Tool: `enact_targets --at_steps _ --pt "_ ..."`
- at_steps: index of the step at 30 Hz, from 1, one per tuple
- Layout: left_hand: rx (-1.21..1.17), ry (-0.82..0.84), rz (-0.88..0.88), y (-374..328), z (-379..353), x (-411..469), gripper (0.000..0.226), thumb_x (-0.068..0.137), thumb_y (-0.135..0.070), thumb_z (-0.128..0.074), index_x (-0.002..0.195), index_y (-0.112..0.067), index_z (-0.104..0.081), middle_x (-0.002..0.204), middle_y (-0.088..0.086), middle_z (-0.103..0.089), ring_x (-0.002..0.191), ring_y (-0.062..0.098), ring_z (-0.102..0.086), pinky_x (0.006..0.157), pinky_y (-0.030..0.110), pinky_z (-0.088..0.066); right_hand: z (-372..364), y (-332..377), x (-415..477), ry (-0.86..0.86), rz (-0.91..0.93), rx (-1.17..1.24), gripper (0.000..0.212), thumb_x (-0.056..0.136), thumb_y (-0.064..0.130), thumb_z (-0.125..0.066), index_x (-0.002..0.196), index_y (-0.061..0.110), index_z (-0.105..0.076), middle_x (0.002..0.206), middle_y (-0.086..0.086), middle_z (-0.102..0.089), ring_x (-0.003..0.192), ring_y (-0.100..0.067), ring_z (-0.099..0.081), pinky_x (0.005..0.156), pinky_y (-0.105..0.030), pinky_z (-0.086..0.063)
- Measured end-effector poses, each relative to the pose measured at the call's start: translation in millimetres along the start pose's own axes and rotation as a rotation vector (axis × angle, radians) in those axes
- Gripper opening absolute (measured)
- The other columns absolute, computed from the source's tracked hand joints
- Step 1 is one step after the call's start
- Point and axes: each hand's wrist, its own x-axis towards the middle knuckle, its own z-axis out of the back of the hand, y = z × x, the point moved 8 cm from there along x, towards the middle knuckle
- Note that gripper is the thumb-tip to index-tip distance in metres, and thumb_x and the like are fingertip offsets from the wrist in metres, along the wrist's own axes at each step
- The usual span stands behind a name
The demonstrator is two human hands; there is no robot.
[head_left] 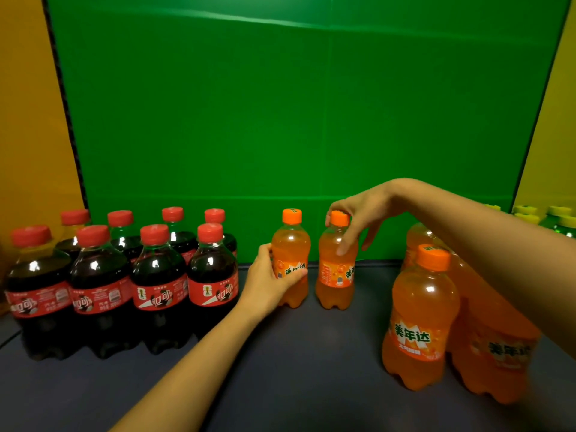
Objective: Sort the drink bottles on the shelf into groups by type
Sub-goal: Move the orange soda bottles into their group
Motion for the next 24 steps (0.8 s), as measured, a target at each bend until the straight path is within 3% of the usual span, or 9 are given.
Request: enact_targets --at_steps 2,5,10,14,18,20,22,24 --pt "-0.005 0.006 0.003 -0.4 -0.2 -0.4 0.06 0.076 -0.016 -0.074 0.124 -0.012 -0.039 0.113 -0.001 -0.052 0.102 0.013 -0.054 0.088 0.027 -0.045 1.0 -0.5 -0.9 0.002 0.018 -0.008 0.049 0.076 0.01 -0.072 0.117 0.012 -0.045 0.111 -0.003 -0.057 0.1 -0.021 -0.059 0.074 -0.03 -0.056" --pt "-0.008 0.009 0.0 -1.8 -0.4 -1.8 0.06 0.077 -0.014 -0.073 0.125 -0.012 -0.038 0.112 -0.002 -0.051 0.101 0.012 -0.053 0.087 0.025 -0.045 0.0 0.0 3.2 -0.061 0.021 -0.041 0.038 0.075 0.025 -0.074 0.103 0.014 -0.051 0.111 -0.007 -0.06 0.103 -0.028 -0.062 0.072 -0.029 -0.057" --pt "-0.03 0.026 0.004 -2.0 -1.0 -2.7 0.062 0.077 -0.013 -0.072 0.127 -0.011 -0.037 0.111 -0.003 -0.051 0.099 0.01 -0.053 0.08 0.017 -0.045 2.0 4.3 9.7 -0.157 0.044 -0.069 0.041 0.075 0.038 -0.072 0.101 0.012 -0.052 0.099 -0.004 -0.059 0.095 -0.031 -0.066 0.059 -0.023 -0.057" --pt "-0.006 0.029 0.001 -1.4 -2.2 -2.4 0.063 0.078 -0.014 -0.072 0.129 -0.01 -0.035 0.115 -0.001 -0.051 0.103 0.012 -0.053 0.089 0.025 -0.045 1.3 3.5 11.2 -0.137 0.04 -0.082 0.033 0.075 0.039 -0.072 0.09 0.018 -0.052 0.105 -0.006 -0.059 0.094 -0.029 -0.065 0.058 -0.023 -0.057" --pt "0.063 0.01 -0.007 0.1 -1.5 -2.3 0.071 0.078 -0.021 -0.073 0.134 -0.012 -0.03 0.125 0.003 -0.05 0.114 0.018 -0.053 0.099 0.036 -0.045 -0.8 2.2 6.9 -0.09 -0.015 -0.087 0.057 0.078 0.045 -0.065 0.119 0.01 -0.046 0.121 -0.01 -0.055 0.089 -0.025 -0.063 0.069 -0.029 -0.055" --pt "0.147 -0.048 -0.027 -1.8 0.6 -4.2 0.086 0.076 -0.027 -0.074 0.141 -0.011 -0.02 0.14 0.01 -0.039 0.127 0.024 -0.044 0.108 0.039 -0.037 5.7 4.5 -2.3 -0.128 -0.025 -0.133 0.066 0.082 0.051 -0.056 0.129 0.006 -0.04 0.125 -0.009 -0.052 0.093 -0.023 -0.06 0.074 -0.03 -0.052" --pt "0.265 -0.154 -0.105 -17.3 3.4 -14.3 0.089 0.08 -0.019 -0.069 0.145 -0.007 -0.01 0.152 0.012 -0.017 0.14 0.024 -0.023 0.114 0.022 -0.017 17.7 9.0 -17.6 -0.224 -0.006 -0.254 0.064 0.086 0.054 -0.048 0.127 0.005 -0.047 0.122 -0.01 -0.056 0.094 -0.023 -0.06 0.078 -0.033 -0.051" --pt "0.287 -0.252 -0.322 -48.6 2.2 -32.8 0.078 0.083 -0.009 -0.063 0.144 -0.005 -0.016 0.153 0.008 -0.013 0.142 0.017 -0.014 0.108 0.005 -0.007 30.7 11.2 -39.8 -0.354 -0.007 -0.462 0.058 0.087 0.056 -0.045 0.122 0.01 -0.054 0.117 -0.01 -0.063 0.099 -0.025 -0.062 0.086 -0.035 -0.049"
